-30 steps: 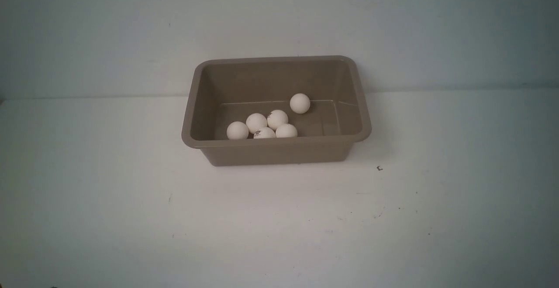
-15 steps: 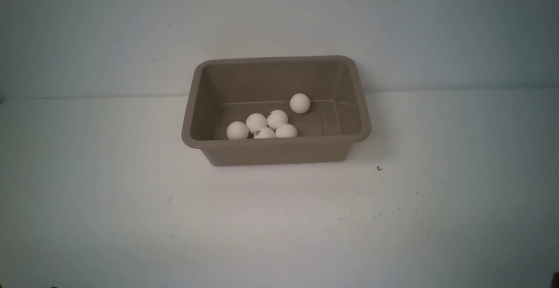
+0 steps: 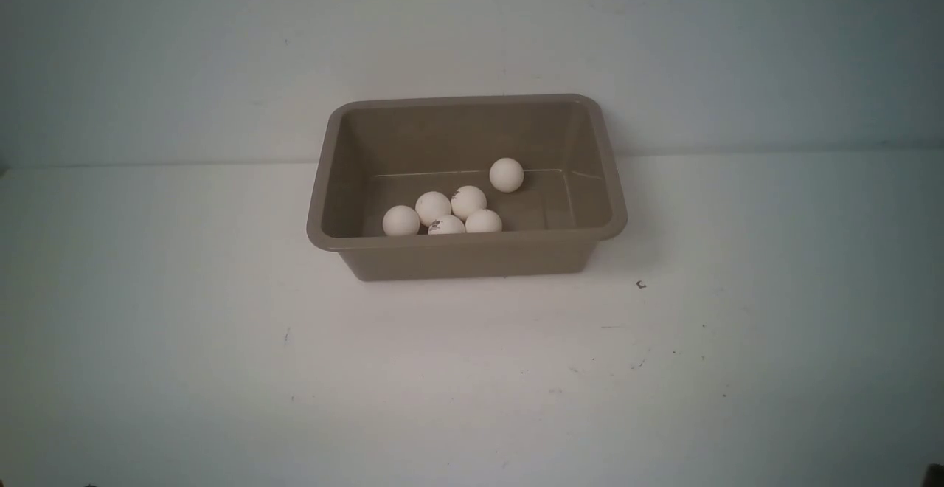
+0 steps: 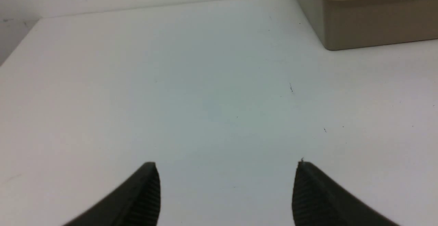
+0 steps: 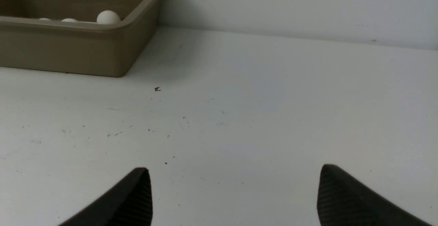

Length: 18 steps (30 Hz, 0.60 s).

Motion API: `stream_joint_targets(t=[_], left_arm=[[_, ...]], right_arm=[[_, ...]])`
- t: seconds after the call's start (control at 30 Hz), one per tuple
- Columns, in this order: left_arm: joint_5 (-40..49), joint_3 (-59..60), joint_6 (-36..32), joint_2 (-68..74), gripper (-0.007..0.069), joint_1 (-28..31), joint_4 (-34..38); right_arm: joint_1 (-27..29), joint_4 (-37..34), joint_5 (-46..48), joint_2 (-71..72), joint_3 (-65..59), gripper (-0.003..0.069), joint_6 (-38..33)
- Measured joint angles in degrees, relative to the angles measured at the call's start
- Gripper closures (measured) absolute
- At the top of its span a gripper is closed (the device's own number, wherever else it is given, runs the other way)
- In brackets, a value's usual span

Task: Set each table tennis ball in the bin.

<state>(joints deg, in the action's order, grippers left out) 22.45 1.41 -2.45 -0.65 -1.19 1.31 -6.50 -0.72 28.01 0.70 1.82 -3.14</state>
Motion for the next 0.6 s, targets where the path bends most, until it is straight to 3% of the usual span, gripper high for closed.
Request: stream_joint_targets(t=[0.6], left_arm=[[0.0,0.0,0.0,0.0,0.0157,0.0,0.0]], right_arm=[[0.0,-0.54,-4.27,0.0,-2.78,0.0069,0.28]])
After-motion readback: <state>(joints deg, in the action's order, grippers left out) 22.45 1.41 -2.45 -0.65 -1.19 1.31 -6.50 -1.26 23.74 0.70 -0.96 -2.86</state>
